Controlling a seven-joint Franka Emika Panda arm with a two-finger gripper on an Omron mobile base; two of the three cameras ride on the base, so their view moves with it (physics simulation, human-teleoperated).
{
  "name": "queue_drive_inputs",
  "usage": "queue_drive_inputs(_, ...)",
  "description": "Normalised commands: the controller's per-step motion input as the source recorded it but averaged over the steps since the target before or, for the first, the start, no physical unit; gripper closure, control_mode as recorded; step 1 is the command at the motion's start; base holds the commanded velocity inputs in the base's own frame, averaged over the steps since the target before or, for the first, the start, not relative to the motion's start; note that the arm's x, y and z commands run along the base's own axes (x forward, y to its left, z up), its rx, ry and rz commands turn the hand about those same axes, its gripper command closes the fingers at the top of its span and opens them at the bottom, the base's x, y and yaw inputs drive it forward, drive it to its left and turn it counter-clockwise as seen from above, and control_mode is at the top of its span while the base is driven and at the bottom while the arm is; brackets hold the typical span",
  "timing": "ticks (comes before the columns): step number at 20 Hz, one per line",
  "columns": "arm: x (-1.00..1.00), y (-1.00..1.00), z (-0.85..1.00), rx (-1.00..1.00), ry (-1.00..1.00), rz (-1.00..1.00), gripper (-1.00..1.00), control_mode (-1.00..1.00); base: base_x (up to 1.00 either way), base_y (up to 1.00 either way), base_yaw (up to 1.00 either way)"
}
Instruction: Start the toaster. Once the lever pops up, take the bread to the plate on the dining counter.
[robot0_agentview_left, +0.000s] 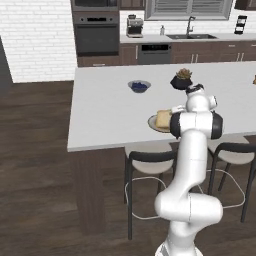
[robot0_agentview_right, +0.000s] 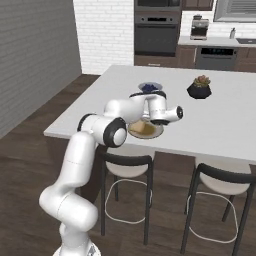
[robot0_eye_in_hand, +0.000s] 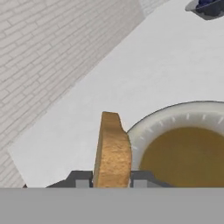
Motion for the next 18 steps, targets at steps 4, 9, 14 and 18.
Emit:
queue_drive_inputs(4, 0.29, -0.09, -0.03, 0.00, 0.00, 0.00, 1.00, -1.00, 0.00, 0.00, 0.00)
queue_drive_inputs(9, 0.21, -0.16, -0.30, 0.00, 0.00, 0.00, 1.00, -1.00, 0.00, 0.00, 0.00)
queue_drive_inputs(14, 0.11, -0.20, -0.04, 0.00, -0.01, 0.00, -1.00, -1.00, 0.00, 0.00, 0.00)
queue_drive_inputs(18, -0.23, 0.00, 0.00, 0.00, -0.08, 0.00, -1.00, -1.00, 0.00, 0.00, 0.00)
